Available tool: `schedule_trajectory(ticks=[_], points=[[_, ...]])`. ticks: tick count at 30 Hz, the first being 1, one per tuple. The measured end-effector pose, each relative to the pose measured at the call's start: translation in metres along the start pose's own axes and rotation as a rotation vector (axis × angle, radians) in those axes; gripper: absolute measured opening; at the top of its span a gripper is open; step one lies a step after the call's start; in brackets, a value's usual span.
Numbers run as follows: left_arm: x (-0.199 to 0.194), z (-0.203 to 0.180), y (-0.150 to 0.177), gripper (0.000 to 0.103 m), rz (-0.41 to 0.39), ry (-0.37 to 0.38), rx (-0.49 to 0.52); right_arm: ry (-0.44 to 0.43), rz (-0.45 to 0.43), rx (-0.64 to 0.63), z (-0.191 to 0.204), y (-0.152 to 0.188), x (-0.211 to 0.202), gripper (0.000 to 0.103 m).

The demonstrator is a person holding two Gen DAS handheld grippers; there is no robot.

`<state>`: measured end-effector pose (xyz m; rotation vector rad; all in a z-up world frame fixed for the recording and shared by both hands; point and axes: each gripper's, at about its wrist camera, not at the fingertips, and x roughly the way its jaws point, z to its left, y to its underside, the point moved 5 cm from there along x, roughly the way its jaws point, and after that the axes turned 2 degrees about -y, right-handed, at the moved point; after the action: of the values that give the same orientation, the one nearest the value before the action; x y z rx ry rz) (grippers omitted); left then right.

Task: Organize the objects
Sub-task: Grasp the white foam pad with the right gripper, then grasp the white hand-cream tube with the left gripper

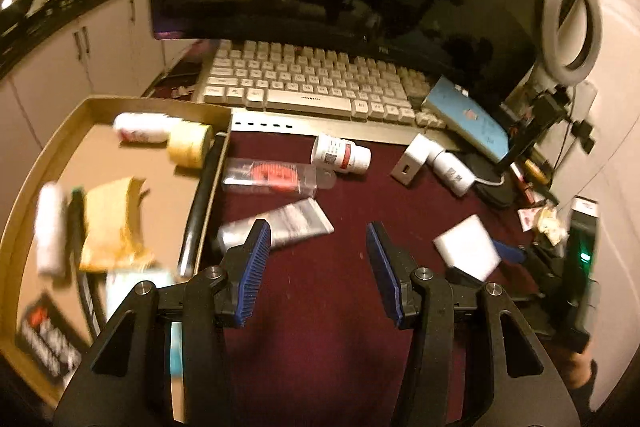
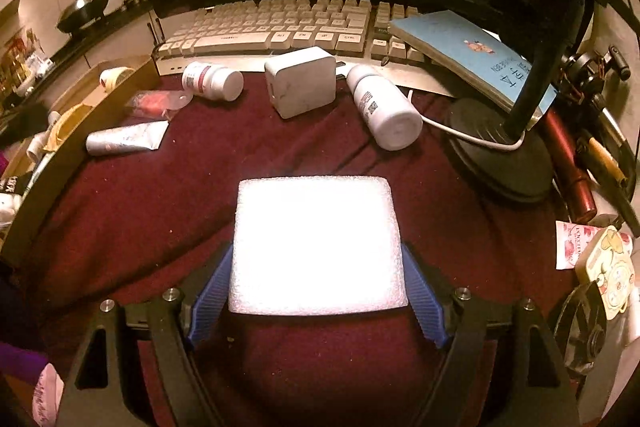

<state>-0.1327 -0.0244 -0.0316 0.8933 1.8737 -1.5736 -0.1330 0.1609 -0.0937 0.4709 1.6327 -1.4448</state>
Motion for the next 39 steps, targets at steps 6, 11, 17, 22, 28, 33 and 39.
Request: schedule_trajectory(ticks=[6, 11, 17, 22, 28, 33, 39], points=[[0.054, 0.015, -0.012, 0.05, 0.134, -0.071, 0.05, 0.01, 0.005, -0.007, 0.001, 0.001, 0.001, 0.081], [0.077, 0.025, -0.01, 0.05, 0.21, -0.103, 0.046, 0.005, 0.008, -0.009, 0.002, 0.0, 0.001, 0.083], [0.066, 0.009, 0.008, 0.05, 0.29, -0.044, 0.143, 0.003, 0.008, -0.008, 0.003, 0.001, 0.002, 0.084], [0.054, -0.001, 0.021, 0.05, 0.305, -0.003, 0.117, 0.005, 0.008, -0.009, 0.002, 0.001, 0.002, 0.084], [0.062, -0.013, 0.025, 0.05, 0.27, -0.087, 0.165, 0.005, 0.008, -0.009, 0.003, 0.001, 0.003, 0.085], [0.055, -0.011, 0.031, 0.029, 0.238, -0.08, 0.129, 0.006, 0.008, -0.01, 0.003, 0.001, 0.003, 0.084], [0.035, -0.007, 0.051, 0.029, 0.194, -0.112, 0.083, 0.003, -0.001, 0.0, 0.003, 0.002, 0.002, 0.084]])
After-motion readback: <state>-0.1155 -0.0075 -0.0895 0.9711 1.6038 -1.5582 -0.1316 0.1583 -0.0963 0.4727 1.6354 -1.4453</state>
